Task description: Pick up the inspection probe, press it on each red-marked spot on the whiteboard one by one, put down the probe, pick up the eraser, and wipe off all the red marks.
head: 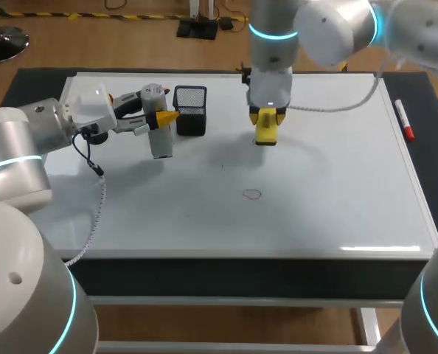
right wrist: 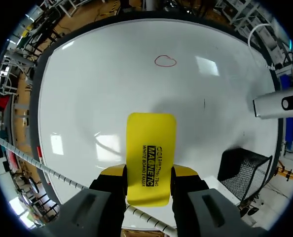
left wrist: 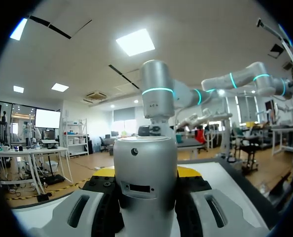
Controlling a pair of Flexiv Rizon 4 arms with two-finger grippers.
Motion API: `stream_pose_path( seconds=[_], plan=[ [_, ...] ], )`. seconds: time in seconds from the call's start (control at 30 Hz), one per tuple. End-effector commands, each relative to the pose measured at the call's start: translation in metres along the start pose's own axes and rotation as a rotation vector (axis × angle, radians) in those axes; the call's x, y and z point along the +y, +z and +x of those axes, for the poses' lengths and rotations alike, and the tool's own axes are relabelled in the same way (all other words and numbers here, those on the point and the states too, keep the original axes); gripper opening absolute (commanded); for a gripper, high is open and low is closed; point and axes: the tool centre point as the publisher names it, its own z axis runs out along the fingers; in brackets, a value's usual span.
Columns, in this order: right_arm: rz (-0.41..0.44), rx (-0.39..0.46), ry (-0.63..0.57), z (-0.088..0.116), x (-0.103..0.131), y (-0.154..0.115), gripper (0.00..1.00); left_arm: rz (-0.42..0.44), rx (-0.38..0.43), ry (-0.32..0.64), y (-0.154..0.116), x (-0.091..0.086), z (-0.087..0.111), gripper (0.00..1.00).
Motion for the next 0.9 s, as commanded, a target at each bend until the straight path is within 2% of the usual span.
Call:
stream_pose_path(
  seconds=[0.03, 0.2, 0.43, 0.9],
  plan=[
    [0.006, -0.019, -0.032, -0.005, 0.005, 0.008, 0.00, 0.003, -0.001, 0.001, 0.001, 0.000, 0.000, 0.00],
    [-0.021, -0.032, -0.075, -0.014, 0.008, 0.015, 0.00, 0.003, -0.001, 0.001, 0.001, 0.000, 0.000, 0.00],
    [-0.048, -0.010, -0.115, -0.024, 0.009, 0.026, 0.00, 0.003, -0.001, 0.001, 0.001, 0.000, 0.000, 0.00],
    [-0.080, 0.005, -0.121, -0.021, 0.004, 0.040, 0.00, 0.003, -0.001, 0.001, 0.001, 0.000, 0.000, 0.00]
  ],
)
